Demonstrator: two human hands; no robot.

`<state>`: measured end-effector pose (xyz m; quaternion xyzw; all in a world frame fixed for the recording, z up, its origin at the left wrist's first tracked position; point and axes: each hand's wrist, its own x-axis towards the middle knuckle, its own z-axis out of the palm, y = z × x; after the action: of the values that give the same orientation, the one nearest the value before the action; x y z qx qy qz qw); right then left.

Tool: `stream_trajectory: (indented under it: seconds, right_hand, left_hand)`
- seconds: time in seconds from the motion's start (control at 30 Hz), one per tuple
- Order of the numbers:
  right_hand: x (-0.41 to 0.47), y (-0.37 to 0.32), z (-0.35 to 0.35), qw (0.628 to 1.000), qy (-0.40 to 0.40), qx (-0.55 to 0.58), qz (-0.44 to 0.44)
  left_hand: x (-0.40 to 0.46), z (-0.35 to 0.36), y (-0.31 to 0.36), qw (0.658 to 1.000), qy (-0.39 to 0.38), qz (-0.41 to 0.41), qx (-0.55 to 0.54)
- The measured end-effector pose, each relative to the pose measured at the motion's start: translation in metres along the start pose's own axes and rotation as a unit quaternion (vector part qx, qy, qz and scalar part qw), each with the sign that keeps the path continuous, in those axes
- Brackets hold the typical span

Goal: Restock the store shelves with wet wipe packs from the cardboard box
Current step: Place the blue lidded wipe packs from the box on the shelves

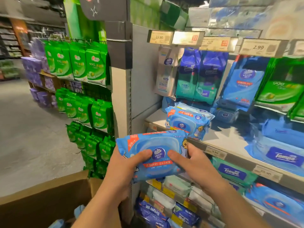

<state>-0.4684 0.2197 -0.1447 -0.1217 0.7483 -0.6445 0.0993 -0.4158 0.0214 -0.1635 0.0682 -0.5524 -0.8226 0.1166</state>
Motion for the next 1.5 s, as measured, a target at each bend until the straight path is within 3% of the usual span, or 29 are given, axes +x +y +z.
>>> stream_trajectory:
  seconds: [0.23, 0.33, 0.47, 1.0, 1.4, 1.5]
  right_hand:
    - [0.077, 0.0, -0.021, 0.994, 0.059, -0.088, -0.014]
    - [0.091, -0.001, -0.033, 0.989, 0.093, -0.114, -0.026]
    - [0.101, -0.001, -0.049, 0.985, 0.123, -0.119, -0.027]
    - [0.145, 0.015, -0.133, 0.977, 0.173, -0.096, -0.081]
    - [0.153, 0.022, -0.166, 0.958, 0.229, -0.133, -0.113]
    - [0.154, 0.022, -0.162, 0.955, 0.231, -0.145, -0.117]
  left_hand:
    - [0.092, -0.011, 0.005, 0.981, 0.136, 0.129, 0.04]
    - [0.128, -0.004, 0.003, 0.963, 0.207, 0.153, 0.079]
    - [0.165, 0.015, -0.003, 0.944, 0.241, 0.167, 0.149]
    - [0.286, 0.067, -0.06, 0.916, 0.232, 0.166, 0.282]
    - [0.341, 0.089, -0.085, 0.904, 0.154, 0.038, 0.396]
    - [0.346, 0.095, -0.084, 0.883, 0.14, 0.015, 0.447]
